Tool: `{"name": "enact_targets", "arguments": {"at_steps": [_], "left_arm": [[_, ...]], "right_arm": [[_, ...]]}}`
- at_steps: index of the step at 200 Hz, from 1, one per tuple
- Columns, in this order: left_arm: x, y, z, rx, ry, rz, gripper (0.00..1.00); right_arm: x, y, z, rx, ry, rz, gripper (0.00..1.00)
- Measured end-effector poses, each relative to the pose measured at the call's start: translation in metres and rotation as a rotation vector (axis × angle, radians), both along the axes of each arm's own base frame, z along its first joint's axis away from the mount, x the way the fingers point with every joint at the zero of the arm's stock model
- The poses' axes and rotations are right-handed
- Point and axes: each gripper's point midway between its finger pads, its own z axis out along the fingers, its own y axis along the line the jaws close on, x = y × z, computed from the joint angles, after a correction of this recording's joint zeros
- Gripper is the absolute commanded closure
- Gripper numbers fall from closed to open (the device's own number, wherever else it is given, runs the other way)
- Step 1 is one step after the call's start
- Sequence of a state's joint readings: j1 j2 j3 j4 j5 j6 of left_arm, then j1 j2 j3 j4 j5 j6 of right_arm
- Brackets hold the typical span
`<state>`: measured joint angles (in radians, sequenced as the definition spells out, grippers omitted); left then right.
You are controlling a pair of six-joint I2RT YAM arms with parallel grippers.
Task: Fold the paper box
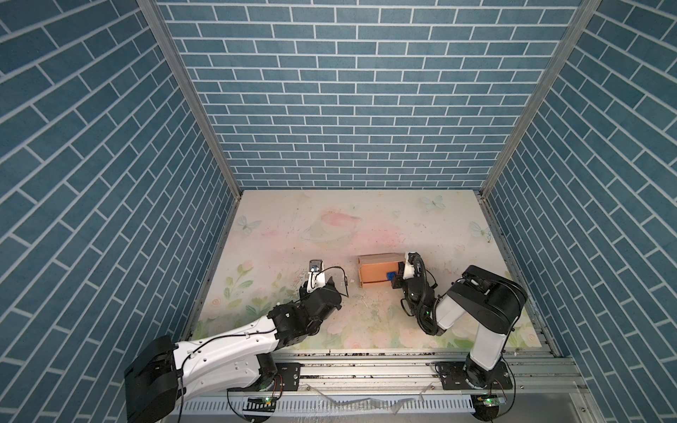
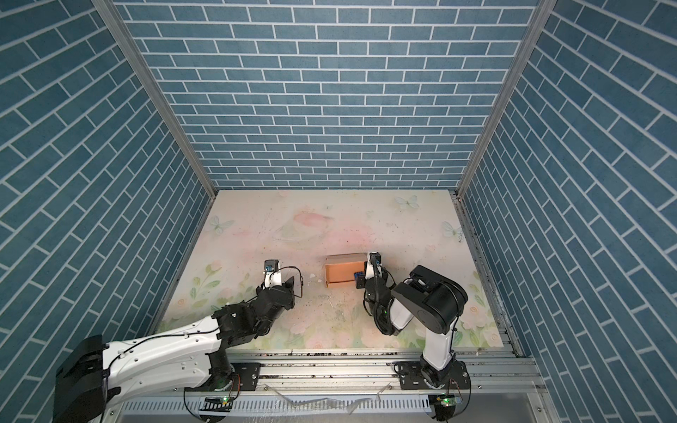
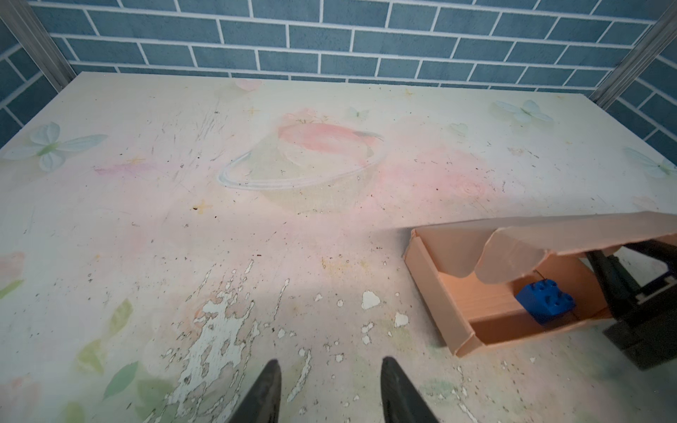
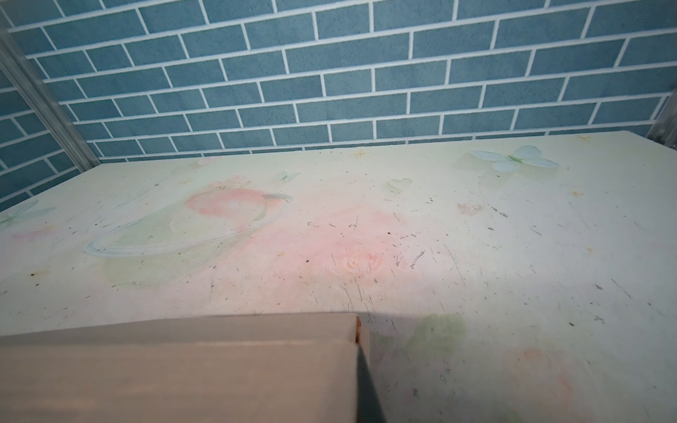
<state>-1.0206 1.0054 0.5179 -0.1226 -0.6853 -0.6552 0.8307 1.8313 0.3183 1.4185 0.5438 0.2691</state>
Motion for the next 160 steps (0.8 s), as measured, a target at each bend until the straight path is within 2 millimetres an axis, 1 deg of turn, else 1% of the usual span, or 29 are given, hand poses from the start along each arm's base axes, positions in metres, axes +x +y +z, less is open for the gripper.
{"name": "enact_targets", "arguments": {"at_steps": [29,62,98,135,141,154,160], "left_arm": [[0.008,-0.004,0.005,-0.001,0.020,0.009,0.54],[0.017,0.001,0.004,0.012,0.050,0.035,0.54],[0.022,0.009,0.012,0.014,0.063,0.067,0.54],[0.021,0.024,0.006,0.044,0.109,0.103,0.53],[0.020,0.026,0.004,0.049,0.118,0.105,0.54],[0.019,0.028,0.003,0.058,0.131,0.110,0.53],[0.019,0.029,0.002,0.062,0.135,0.111,0.53]], "right_arm": [[-0.002,0.008,-0.001,0.000,0.002,0.046,1.00],[-0.003,0.020,-0.002,0.003,0.006,0.106,1.00],[0.000,0.047,-0.001,0.013,0.013,0.190,1.00],[-0.001,0.081,0.000,-0.003,0.011,0.279,1.00],[-0.002,0.084,0.000,-0.004,0.012,0.290,0.97],[-0.004,0.089,0.000,-0.008,0.013,0.310,0.86],[-0.006,0.090,-0.004,-0.018,0.026,0.322,0.80]]}}
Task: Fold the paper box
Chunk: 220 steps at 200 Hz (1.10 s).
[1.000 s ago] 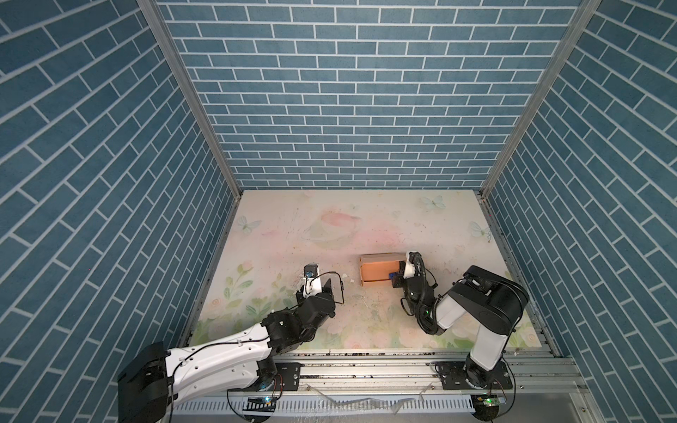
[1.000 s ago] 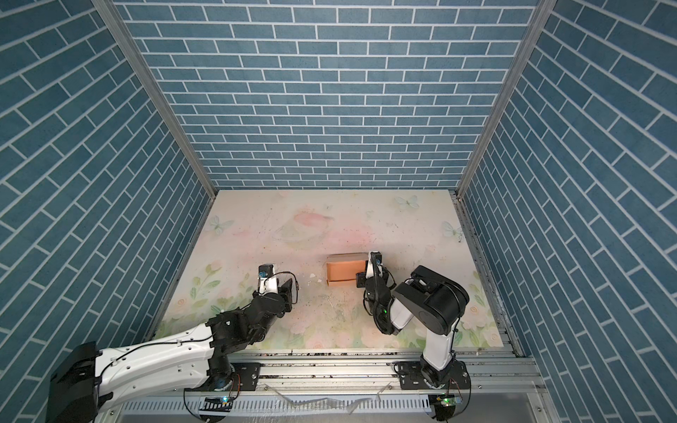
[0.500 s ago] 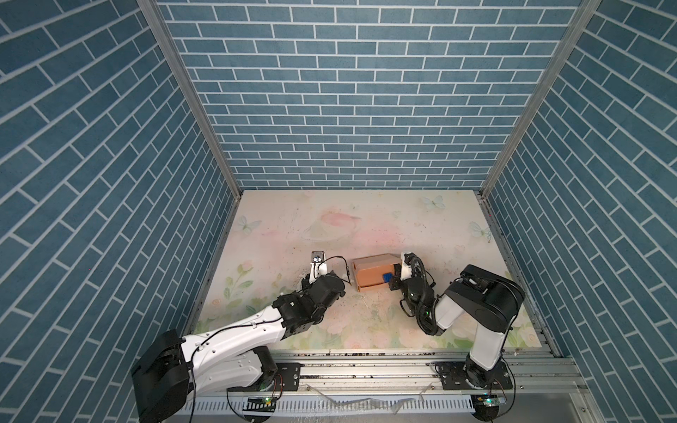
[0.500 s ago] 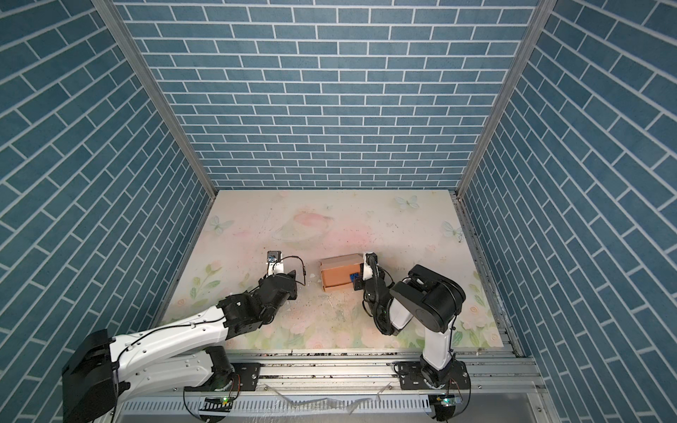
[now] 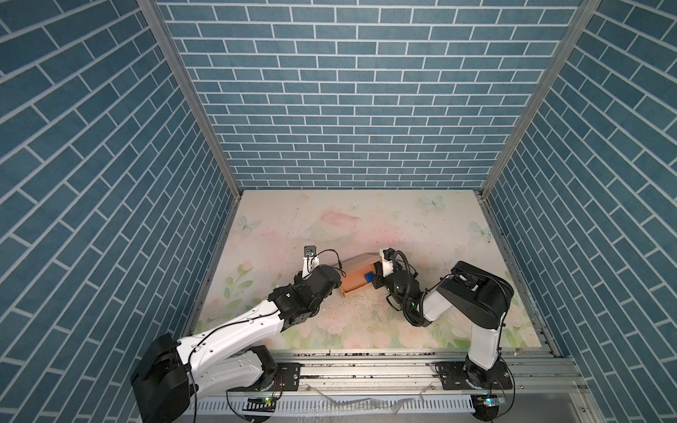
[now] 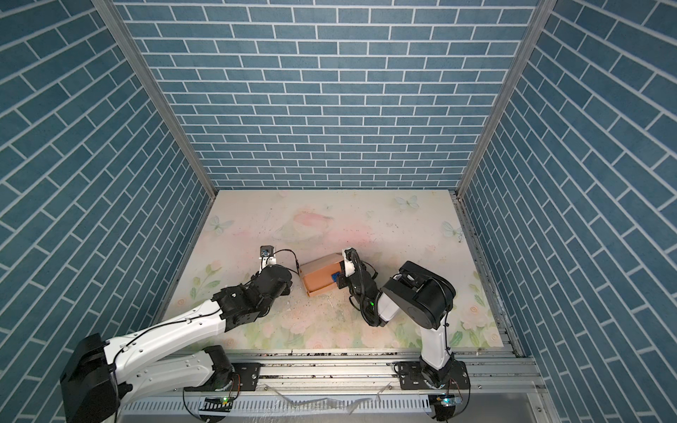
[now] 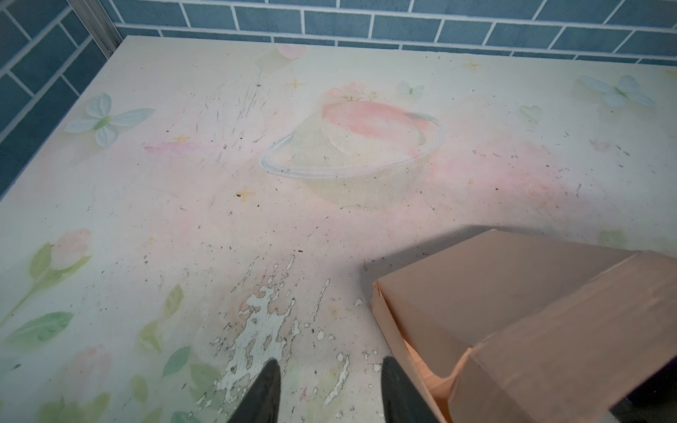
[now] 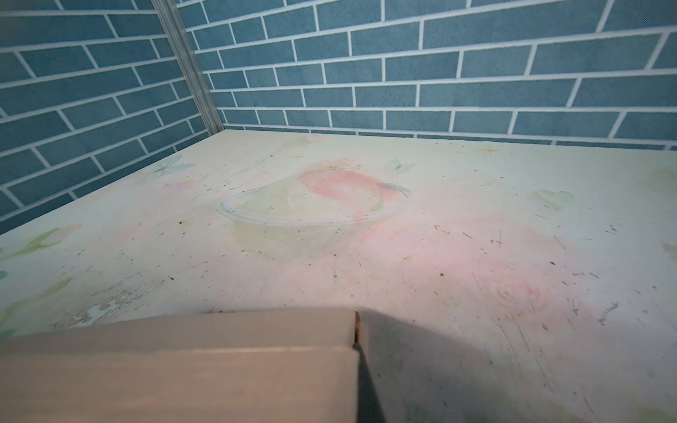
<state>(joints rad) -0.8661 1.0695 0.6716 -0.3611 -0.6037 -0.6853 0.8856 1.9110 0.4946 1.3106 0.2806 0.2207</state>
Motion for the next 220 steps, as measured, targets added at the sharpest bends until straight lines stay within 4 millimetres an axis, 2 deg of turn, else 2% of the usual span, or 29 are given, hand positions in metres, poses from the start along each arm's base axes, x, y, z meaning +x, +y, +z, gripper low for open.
{"name": "enact_targets", "arguments": {"at_steps": [16,25,42,63,104,135,180,220], "left_arm": [[-0.001,0.001,0.000,0.009,0.012,0.000,0.53],[0.000,0.000,0.003,0.005,0.012,0.000,0.53],[0.003,-0.004,0.009,-0.006,0.006,-0.001,0.53],[0.006,-0.009,0.010,-0.011,0.015,-0.006,0.53],[0.007,-0.014,-0.007,0.009,0.063,-0.010,0.53],[0.010,-0.021,-0.010,0.014,0.083,-0.016,0.53],[0.022,-0.032,0.003,0.017,0.073,-0.024,0.53],[0.037,-0.034,0.026,0.002,0.045,-0.022,0.53]], "right_arm": [[-0.012,-0.004,-0.022,-0.073,0.048,0.034,0.65],[-0.018,-0.008,-0.028,-0.087,0.064,0.046,0.59],[-0.027,-0.016,-0.034,-0.117,0.077,0.061,0.49],[-0.037,-0.025,-0.032,-0.132,0.080,0.074,0.44],[-0.045,-0.025,-0.017,-0.111,0.076,0.100,0.39],[-0.050,-0.022,-0.007,-0.095,0.073,0.127,0.39],[-0.065,-0.026,0.010,-0.063,0.071,0.150,0.40],[-0.075,-0.030,0.041,-0.010,0.052,0.161,0.41]]}}
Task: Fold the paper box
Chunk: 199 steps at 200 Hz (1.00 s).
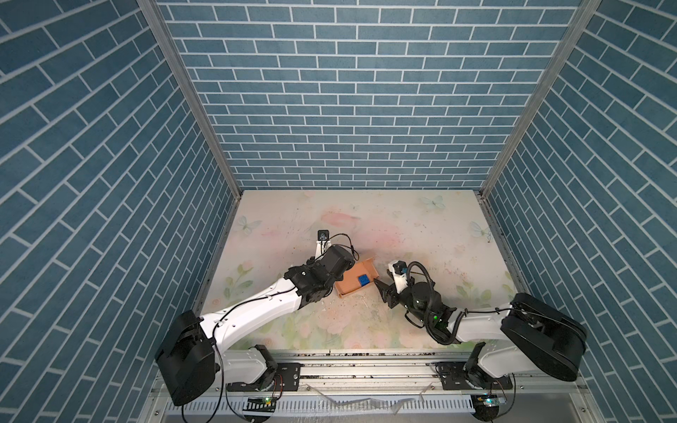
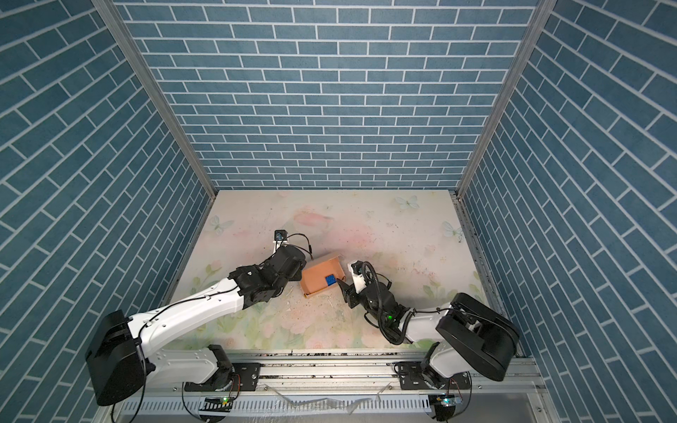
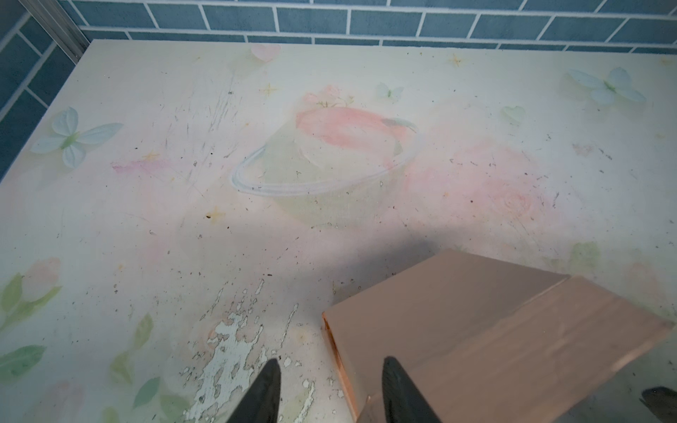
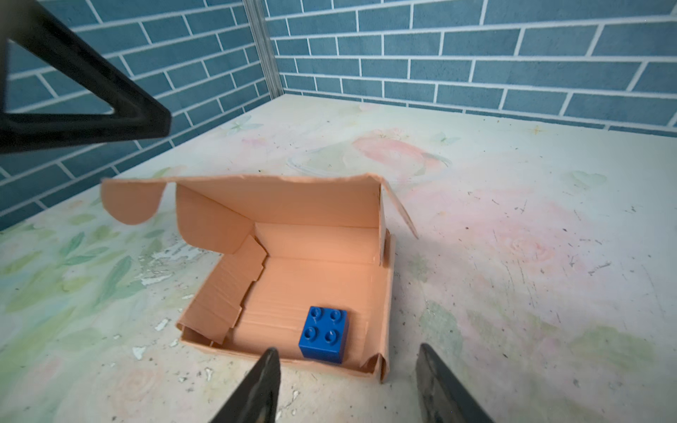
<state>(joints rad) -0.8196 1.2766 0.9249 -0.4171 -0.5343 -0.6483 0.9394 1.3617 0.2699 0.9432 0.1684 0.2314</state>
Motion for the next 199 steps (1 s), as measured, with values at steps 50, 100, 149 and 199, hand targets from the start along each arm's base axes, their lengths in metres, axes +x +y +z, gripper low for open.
{"name": "enact_targets", "arguments": {"at_steps": [50,100,149,199], "left_arm": [[0.028,-0.007,0.013,0.021,0.019,-0.020,0.53],[0.058,-0.051,-0.009,0.075,0.112,-0.137,0.54],[0.060,-0.082,-0.047,0.093,0.211,-0.229,0.56],[0.040,-0.101,-0.070,0.096,0.254,-0.290,0.57]], "right_arm": [[-0.008,-0.014,0.035,0.026,0.033,-0.023,0.40],[-0.006,-0.034,0.057,0.025,0.111,-0.107,0.40],[0.002,-0.060,0.034,-0.033,0.262,-0.195,0.40],[0.002,-0.076,0.024,-0.031,0.339,-0.227,0.40]]}}
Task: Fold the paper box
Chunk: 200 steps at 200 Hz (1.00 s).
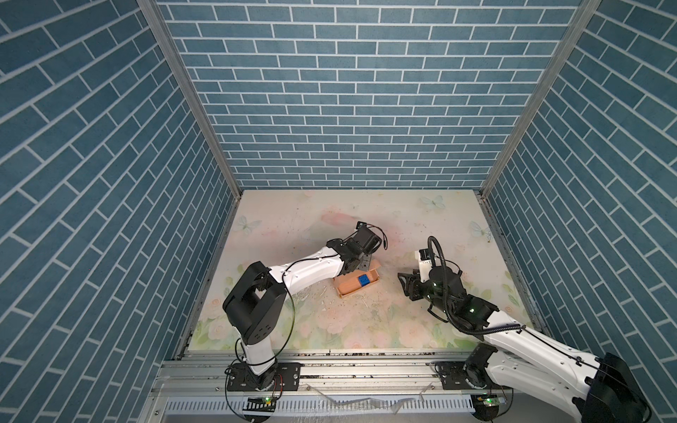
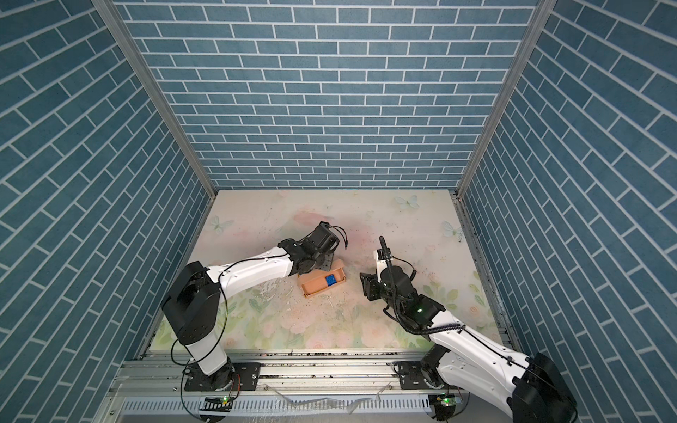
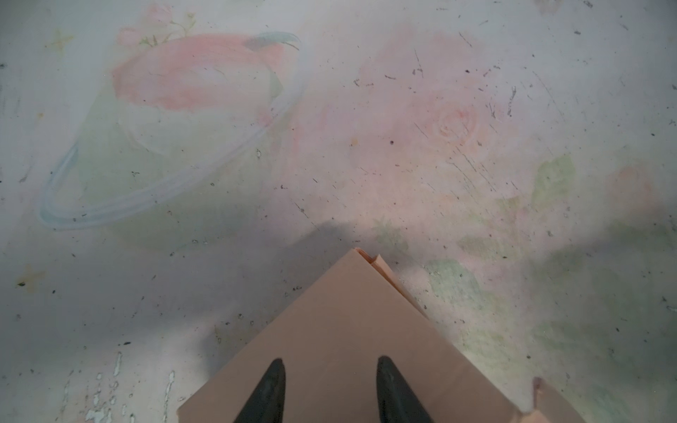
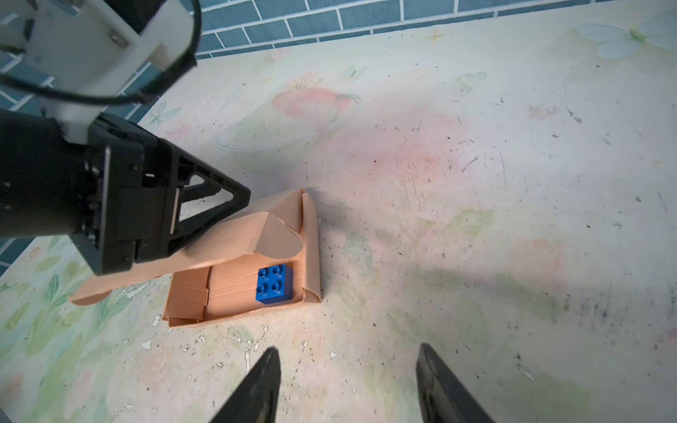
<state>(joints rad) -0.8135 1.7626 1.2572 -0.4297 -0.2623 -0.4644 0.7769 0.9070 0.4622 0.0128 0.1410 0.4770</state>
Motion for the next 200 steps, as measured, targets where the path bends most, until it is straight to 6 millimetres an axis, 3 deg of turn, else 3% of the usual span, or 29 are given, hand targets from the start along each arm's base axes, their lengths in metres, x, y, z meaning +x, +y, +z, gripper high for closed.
{"name": "enact_targets", "arguments": {"at_steps": [81,112,134,169,183,200], "left_arm": [[-0.019,0.004,-0.029,0.002,0.060,0.003,0.57],[-0.022,0.005,-0.024,-0.003,0.062,0.000,0.55],[-0.025,0.010,-0.005,-0.020,0.046,0.002,0.52],[-0.032,0.036,0.037,-0.112,-0.011,0.060,0.52],[-0.039,0.054,0.038,-0.136,-0.007,0.103,0.52],[-0.052,0.078,0.024,-0.129,0.031,0.167,0.54]], "right_arm": [[-0.001,0.001,-0.014,-0.018,0.084,0.015,0.40],[0.012,0.011,-0.002,-0.007,0.092,0.017,0.40],[0.021,0.021,-0.002,-0.014,0.123,0.031,0.39],[0.034,0.042,-0.012,-0.051,0.192,0.081,0.39],[0.038,0.050,-0.017,-0.063,0.215,0.098,0.39],[0.044,0.057,-0.025,-0.076,0.241,0.105,0.39]]}}
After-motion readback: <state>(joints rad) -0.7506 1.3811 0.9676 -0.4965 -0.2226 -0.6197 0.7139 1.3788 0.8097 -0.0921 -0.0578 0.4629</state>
